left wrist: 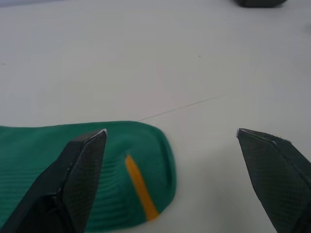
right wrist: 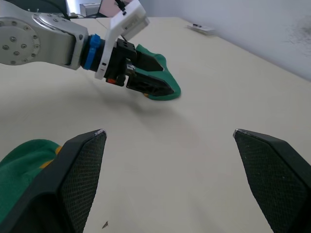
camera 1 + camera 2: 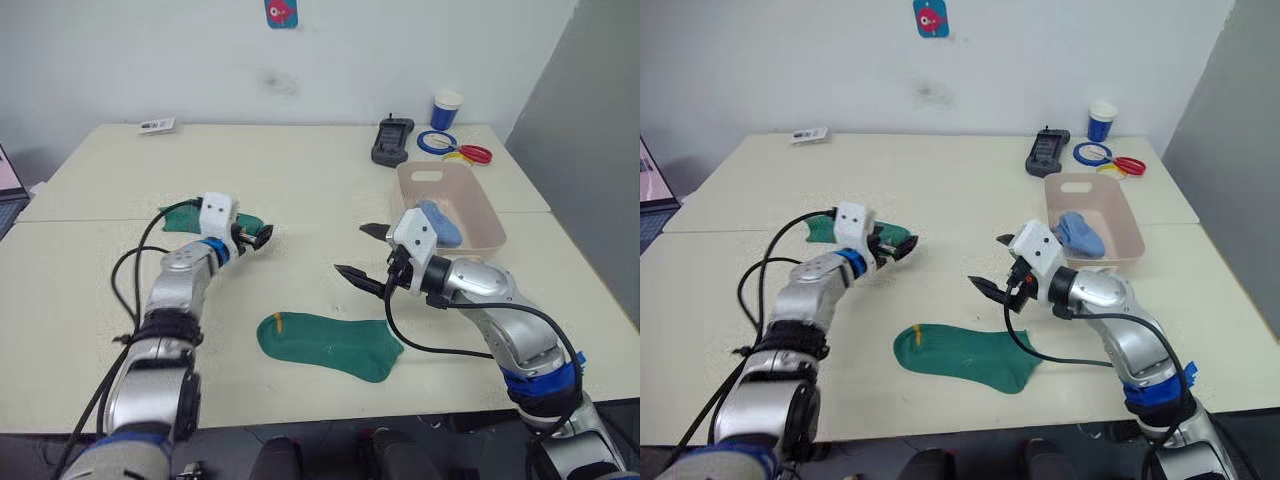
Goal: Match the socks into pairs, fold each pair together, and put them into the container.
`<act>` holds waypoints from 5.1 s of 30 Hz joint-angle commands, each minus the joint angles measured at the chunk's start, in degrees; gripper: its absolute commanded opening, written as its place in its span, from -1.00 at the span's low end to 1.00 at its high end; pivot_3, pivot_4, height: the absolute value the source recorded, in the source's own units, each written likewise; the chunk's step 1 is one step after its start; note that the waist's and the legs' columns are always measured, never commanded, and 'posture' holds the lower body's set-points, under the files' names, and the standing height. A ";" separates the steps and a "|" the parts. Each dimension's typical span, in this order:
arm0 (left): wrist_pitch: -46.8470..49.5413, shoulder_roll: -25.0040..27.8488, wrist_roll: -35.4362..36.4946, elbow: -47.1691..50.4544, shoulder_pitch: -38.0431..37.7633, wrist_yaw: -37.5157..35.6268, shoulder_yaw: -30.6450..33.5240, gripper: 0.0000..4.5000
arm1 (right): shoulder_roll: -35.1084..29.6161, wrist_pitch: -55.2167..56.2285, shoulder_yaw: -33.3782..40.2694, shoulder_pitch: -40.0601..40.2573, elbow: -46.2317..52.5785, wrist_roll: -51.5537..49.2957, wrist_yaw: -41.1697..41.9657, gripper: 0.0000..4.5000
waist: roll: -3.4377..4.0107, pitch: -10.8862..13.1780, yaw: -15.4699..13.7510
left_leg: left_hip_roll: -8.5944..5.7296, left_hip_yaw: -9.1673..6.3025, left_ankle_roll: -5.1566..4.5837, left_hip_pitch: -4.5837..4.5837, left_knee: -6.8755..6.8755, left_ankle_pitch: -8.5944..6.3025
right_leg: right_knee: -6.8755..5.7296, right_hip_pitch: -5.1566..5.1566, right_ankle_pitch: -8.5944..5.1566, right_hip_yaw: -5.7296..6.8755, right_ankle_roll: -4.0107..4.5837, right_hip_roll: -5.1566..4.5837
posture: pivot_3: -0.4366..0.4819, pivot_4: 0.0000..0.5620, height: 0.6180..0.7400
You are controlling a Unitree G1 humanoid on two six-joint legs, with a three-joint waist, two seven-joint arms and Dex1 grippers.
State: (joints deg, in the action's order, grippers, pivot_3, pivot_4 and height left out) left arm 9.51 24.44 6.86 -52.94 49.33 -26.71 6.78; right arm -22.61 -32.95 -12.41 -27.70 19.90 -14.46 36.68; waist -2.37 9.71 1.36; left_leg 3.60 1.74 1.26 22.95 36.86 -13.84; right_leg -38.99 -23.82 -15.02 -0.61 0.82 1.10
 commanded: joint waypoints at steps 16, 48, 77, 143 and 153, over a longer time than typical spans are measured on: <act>-2.90 -1.05 -2.75 -14.95 6.04 3.42 1.17 -0.53 | -1.43 -1.95 2.13 1.00 5.17 -0.27 -3.67 1.00 | 0.00 0.00 0.21 | -0.05 0.06 0.04 -0.05 0.03 0.02 | -0.09 0.03 0.02 -0.01 -0.05 -0.09 | -0.05 -0.47 1.00; 33.63 20.83 25.16 79.33 -29.47 -37.58 -14.43 -0.42 | -7.13 4.36 1.90 6.35 -1.04 0.43 3.93 1.00 | 0.08 0.05 0.34 | 0.03 0.03 0.05 -0.09 0.00 0.03 | -0.04 -0.01 0.00 -0.17 -0.03 -0.12 | -0.05 -0.47 1.00; 6.86 5.49 -2.77 17.41 -2.32 -36.33 -21.75 0.98 | -13.45 -17.40 -10.23 9.04 7.21 -8.12 16.77 1.00 | 0.06 0.08 0.37 | 0.02 0.06 0.00 0.06 0.10 0.01 | -0.10 -0.19 0.01 -0.27 -0.03 0.18 | -0.05 -0.47 1.00; 32.32 19.09 19.24 66.35 -29.43 -26.24 1.28 1.00 | -15.37 -17.05 3.30 -2.98 -7.45 -8.97 20.35 0.95 | 0.11 0.09 0.21 | 0.01 0.00 0.01 0.00 0.04 0.01 | -0.10 -0.16 0.01 -0.19 -0.02 -0.11 | -0.05 -0.47 1.00; 25.67 20.58 10.18 47.10 -18.35 -34.36 -12.77 1.00 | -6.32 -30.39 8.52 4.19 -1.09 -14.71 6.91 0.95 | 0.11 0.10 0.47 | 0.01 0.10 0.01 0.03 0.03 0.02 | -0.14 -0.23 0.02 -0.29 -0.03 -0.08 | -0.05 -0.47 1.00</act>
State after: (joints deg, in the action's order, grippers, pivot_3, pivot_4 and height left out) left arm 36.67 44.80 18.19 -5.16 29.95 -60.27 -5.49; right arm -29.33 -62.28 -6.23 -23.13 16.23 -27.28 44.95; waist -2.26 9.81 1.83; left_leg 3.62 1.83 1.27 22.98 36.89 -13.82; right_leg -39.13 -24.04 -15.01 -0.89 0.79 1.03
